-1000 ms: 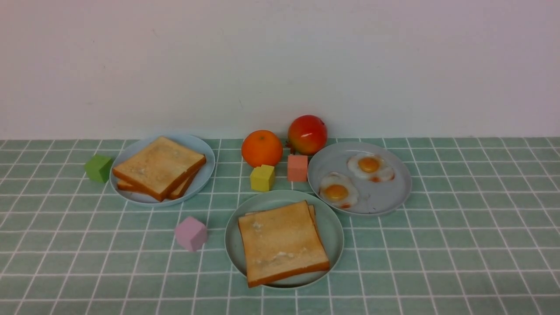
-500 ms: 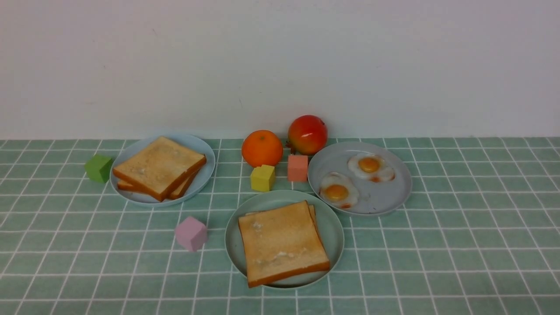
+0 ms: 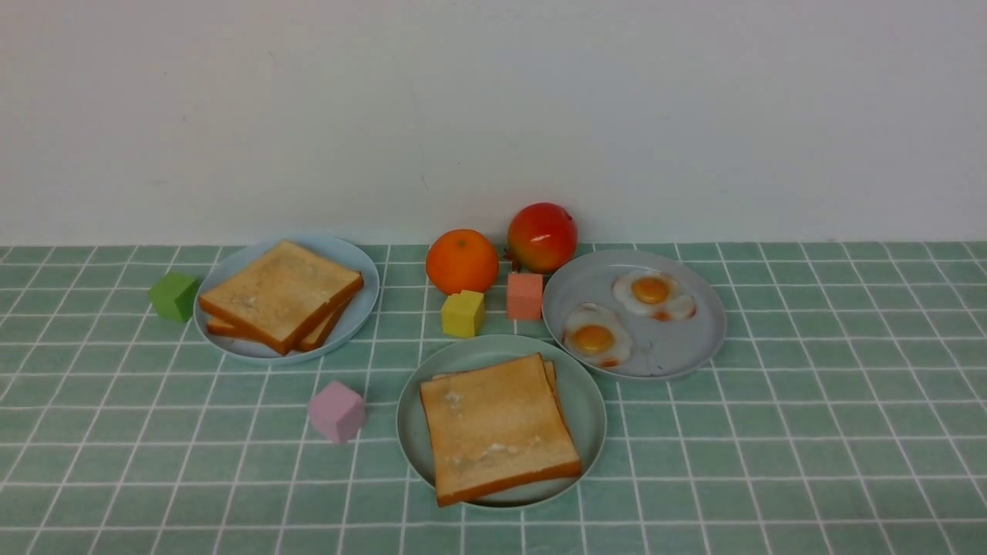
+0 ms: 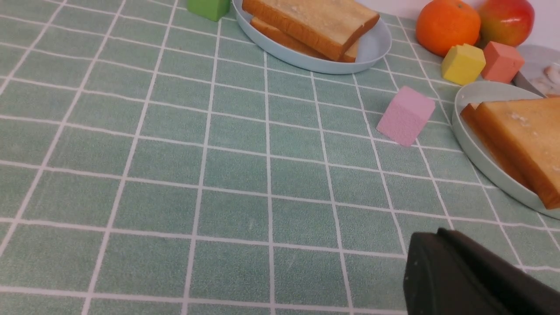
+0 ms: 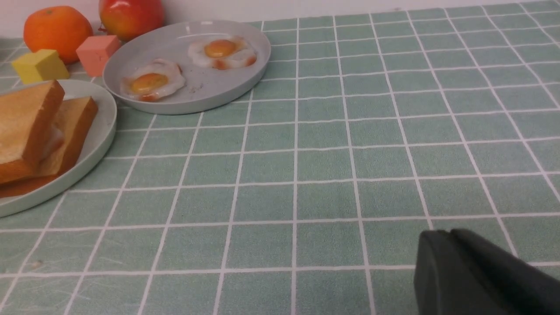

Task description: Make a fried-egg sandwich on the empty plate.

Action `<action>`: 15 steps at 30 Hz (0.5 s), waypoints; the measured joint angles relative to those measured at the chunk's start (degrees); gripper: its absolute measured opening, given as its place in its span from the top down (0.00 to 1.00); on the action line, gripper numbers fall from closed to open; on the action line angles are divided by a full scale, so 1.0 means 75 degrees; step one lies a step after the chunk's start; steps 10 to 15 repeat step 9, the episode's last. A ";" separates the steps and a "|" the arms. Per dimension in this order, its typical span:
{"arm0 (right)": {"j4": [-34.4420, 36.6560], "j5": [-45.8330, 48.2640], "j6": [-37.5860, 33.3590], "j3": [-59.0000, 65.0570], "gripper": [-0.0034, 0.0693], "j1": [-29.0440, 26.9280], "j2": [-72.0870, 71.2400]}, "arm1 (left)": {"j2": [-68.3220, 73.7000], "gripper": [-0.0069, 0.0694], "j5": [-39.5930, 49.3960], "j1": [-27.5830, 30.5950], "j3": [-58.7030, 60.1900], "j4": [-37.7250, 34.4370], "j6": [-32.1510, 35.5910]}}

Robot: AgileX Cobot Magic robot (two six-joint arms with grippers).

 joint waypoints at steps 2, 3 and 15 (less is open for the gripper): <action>0.0000 0.0000 0.0000 0.0000 0.90 0.0000 0.0000 | 0.0000 0.92 0.0000 0.0000 0.0000 0.0000 -0.0020; 0.0000 0.0000 0.0000 0.0000 0.90 0.0000 0.0000 | 0.0000 0.92 0.0000 0.0000 0.0000 0.0000 -0.0020; 0.0000 0.0000 0.0000 0.0000 0.88 0.0000 0.0000 | 0.0000 0.92 0.0000 0.0000 0.0000 0.0000 -0.0030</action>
